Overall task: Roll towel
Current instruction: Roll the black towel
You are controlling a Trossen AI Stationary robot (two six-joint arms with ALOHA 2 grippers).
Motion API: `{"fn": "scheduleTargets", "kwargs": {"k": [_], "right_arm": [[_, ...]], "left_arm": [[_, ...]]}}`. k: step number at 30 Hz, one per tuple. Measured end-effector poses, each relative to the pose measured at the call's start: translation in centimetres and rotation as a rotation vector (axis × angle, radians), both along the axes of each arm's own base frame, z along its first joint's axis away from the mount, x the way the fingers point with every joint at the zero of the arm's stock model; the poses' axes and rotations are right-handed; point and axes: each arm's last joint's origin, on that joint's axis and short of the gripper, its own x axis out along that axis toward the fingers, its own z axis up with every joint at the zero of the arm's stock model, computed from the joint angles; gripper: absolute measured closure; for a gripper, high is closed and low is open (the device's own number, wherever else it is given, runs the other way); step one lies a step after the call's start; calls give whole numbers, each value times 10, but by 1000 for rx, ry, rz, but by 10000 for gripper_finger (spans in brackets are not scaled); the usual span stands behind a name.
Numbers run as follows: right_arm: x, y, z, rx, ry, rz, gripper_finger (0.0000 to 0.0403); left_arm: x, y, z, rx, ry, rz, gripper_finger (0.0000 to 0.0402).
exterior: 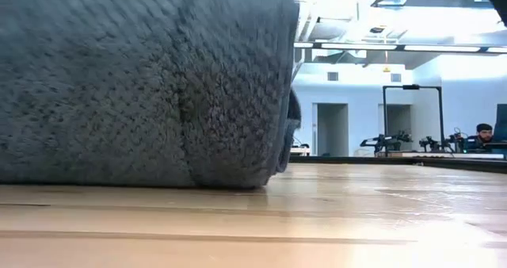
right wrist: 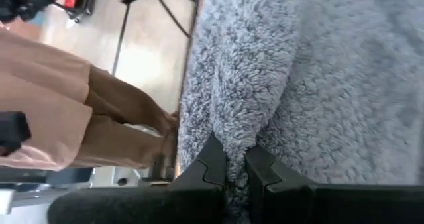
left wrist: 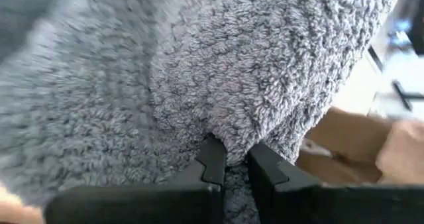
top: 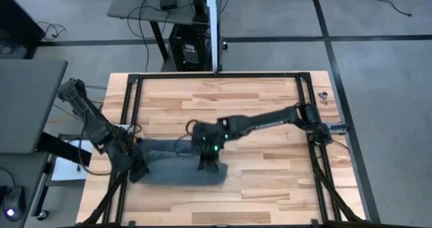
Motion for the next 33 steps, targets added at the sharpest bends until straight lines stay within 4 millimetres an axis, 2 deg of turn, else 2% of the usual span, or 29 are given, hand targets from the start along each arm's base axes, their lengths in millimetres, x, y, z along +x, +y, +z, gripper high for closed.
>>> {"fn": "scheduleTargets", "kwargs": {"k": [7,11,16,20,24,27,30,33], "right_arm": [[-9,-66,-42,-43,134,-167,401],[-13,-93,-55,-122,146,-275,401],[-16,-107,-67,-133,133,-319,393],[-18,-110,-75,-167,133,-353,370],[-21,-120,-79,-205,150,-386,339],[-25,-141,-67,-187,135,-380,311],[-30,-163,-35,-129,63,-364,283],[-31,-169,-3,-120,-62,-366,259]], "left_arm": [[-3,37,0,242,-48,184,392],[-3,52,-15,396,0,290,392],[2,58,-47,452,23,292,392],[5,62,-55,459,38,320,384],[5,65,-55,465,54,338,356],[5,68,-56,467,72,359,321],[5,71,-57,468,94,381,291],[6,74,-57,463,102,401,274]]}}
